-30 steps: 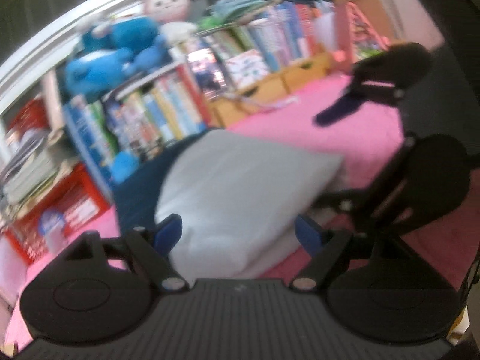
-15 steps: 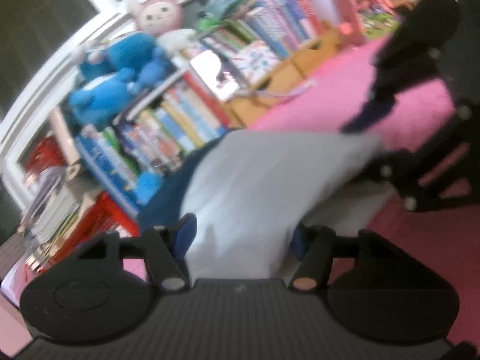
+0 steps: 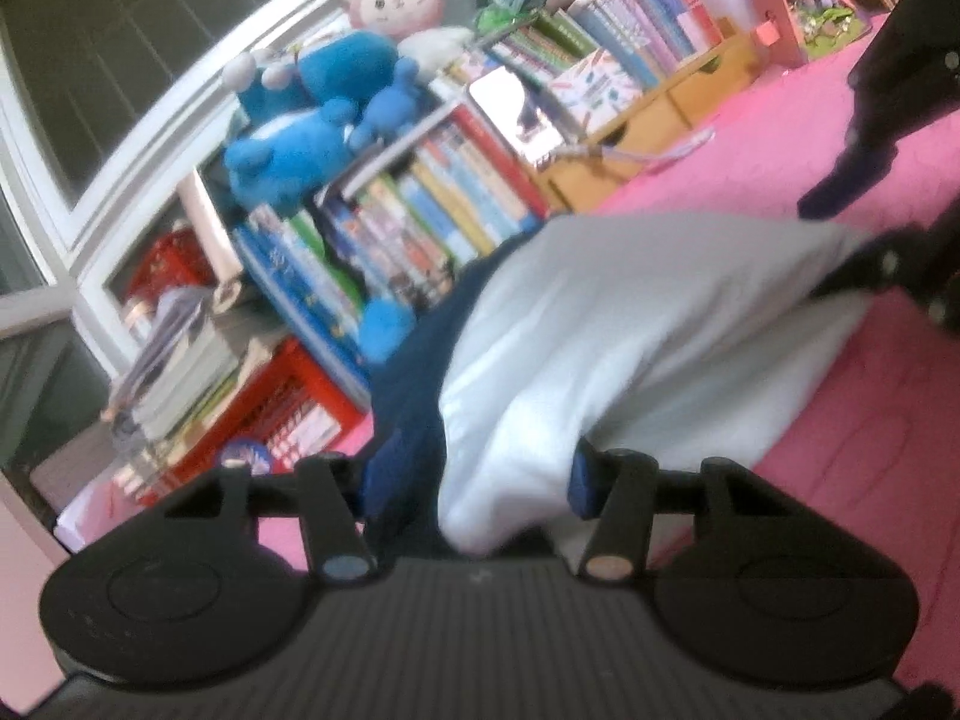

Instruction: Fold clothes

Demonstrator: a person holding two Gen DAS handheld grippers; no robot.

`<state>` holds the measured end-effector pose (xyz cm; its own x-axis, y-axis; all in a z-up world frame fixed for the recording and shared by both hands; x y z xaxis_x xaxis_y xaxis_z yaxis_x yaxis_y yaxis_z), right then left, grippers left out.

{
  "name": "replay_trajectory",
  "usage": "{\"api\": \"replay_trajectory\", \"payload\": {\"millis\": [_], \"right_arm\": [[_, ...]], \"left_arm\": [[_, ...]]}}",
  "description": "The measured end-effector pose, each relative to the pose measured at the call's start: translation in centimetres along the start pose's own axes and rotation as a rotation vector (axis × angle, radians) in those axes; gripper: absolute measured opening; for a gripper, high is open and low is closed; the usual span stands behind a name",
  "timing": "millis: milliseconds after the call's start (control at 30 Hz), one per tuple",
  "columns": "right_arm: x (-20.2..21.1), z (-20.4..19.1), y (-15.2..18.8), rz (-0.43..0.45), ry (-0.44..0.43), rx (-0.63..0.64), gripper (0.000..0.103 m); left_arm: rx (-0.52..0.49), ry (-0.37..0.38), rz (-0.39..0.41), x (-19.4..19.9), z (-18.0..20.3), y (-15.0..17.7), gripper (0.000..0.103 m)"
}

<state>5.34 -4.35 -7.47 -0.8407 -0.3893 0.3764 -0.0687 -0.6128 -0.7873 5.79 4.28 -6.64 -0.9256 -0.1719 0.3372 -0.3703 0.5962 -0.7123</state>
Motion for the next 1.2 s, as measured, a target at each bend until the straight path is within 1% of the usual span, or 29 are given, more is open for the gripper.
{"api": "replay_trajectory", "payload": {"millis": [100, 167, 200, 267, 300, 367, 400, 433, 500, 533, 600, 667, 733, 767, 800, 833, 900, 933, 1000, 1067, 1100, 1133, 1200], "right_arm": [[0.1, -0.2, -0.4, 0.011, 0.002, 0.013, 0.035], [-0.3, -0.6, -1.1, 0.017, -0.001, 0.044, 0.04], [-0.5, -0.9, -1.5, 0.019, -0.002, 0.063, 0.045], [-1.3, -1.2, -2.1, 0.021, -0.005, 0.095, 0.049], [-1.8, -1.4, -2.4, 0.021, -0.005, 0.108, 0.052], [-2.5, -1.4, -2.9, 0.025, 0.0, 0.124, 0.055], [-2.7, -1.3, -2.9, 0.027, 0.01, 0.126, 0.053], [-2.8, -1.0, -3.0, 0.03, 0.03, 0.124, 0.043], [-2.6, -0.2, -2.8, 0.036, 0.074, 0.101, 0.028], [-2.4, 0.4, -2.6, 0.034, 0.085, 0.076, 0.026], [-2.1, 1.3, -1.9, 0.018, 0.092, 0.027, 0.025], [-2.1, 1.8, -1.0, -0.008, 0.086, -0.008, 0.025], [-1.9, 2.2, -0.6, -0.017, 0.086, -0.031, 0.024], [-1.8, 2.4, -0.5, -0.017, 0.087, -0.043, 0.024], [-1.7, 2.6, -0.4, -0.015, 0.086, -0.052, 0.024], [-1.6, 2.5, -0.5, -0.01, 0.08, -0.054, 0.024], [-1.4, 2.5, -0.5, -0.002, 0.068, -0.056, 0.025], [-1.4, 2.4, -0.5, -0.002, 0.066, -0.049, 0.025], [-1.4, 2.2, -0.6, 0.0, 0.065, -0.034, 0.025], [-1.5, 2.1, -0.6, 0.0, 0.066, -0.021, 0.026], [-1.5, 2.0, -0.6, 0.0, 0.067, -0.017, 0.026], [-1.5, 2.0, -0.6, 0.0, 0.068, -0.016, 0.026], [-1.5, 2.0, -0.5, 0.0, 0.066, -0.016, 0.026]], "left_arm": [[-0.067, 0.01, 0.011, 0.2, 0.8, -0.1, 0.054], [-0.115, 0.024, 0.017, -0.2, 1.6, -0.6, 0.054], [-0.135, 0.04, 0.02, -0.6, 2.0, -0.8, 0.055], [-0.181, 0.066, 0.025, -1.4, 2.7, -1.2, 0.055], [-0.207, 0.074, 0.028, -1.8, 2.9, -1.3, 0.055], [-0.248, 0.072, 0.034, -2.4, 3.1, -1.5, 0.055], [-0.261, 0.07, 0.039, -2.6, 3.1, -1.6, 0.055], [-0.266, 0.068, 0.04, -2.7, 2.9, -1.7, 0.055], [-0.263, 0.056, 0.034, -2.9, 2.4, -1.5, 0.055], [-0.257, 0.046, 0.025, -3.0, 1.9, -1.2, 0.055], [-0.223, 0.044, 0.018, -2.8, 0.9, -0.6, 0.055], [-0.186, -0.012, -0.017, -2.7, -0.6, 0.3, 0.054], [-0.064, -0.043, -0.082, -2.3, -3.0, 1.8, 0.042], [0.001, -0.057, -0.115, -2.1, -4.2, 2.6, 0.04], [0.139, -0.035, -0.137, -1.5, -5.7, 3.4, 0.04], [0.29, -0.007, -0.156, -0.8, -7.2, 4.1, 0.042], [0.592, 0.129, -0.133, 0.6, -8.8, 5.1, 0.043], [0.743, 0.201, -0.118, 1.3, -9.6, 5.4, 0.049], [1.044, 0.346, -0.085, 2.9, -11.4, 5.9, 0.053], [1.218, 0.53, -0.042, 3.7, -10.8, 5.3, 0.06], [1.298, 0.625, -0.019, 4.2, -10.5, 4.9, 0.065], [1.378, 0.728, -0.008, 4.2, -9.8, 4.5, 0.066], [1.493, 0.878, -0.028, 3.3, -8.1, 3.9, 0.067]]}}
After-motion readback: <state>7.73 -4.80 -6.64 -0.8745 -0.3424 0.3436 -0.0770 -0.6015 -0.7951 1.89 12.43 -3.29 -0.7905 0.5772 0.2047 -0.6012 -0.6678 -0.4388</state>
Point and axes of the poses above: each gripper's, at about its wrist camera, not at the fingertips, and x roughly against the way its jaws point, z to its right, y to its underside, the point moved 8 cm from there along -x, roughly the way its jaws point, and after that the axes turned 4 degrees about y, right-handed, at the moved point
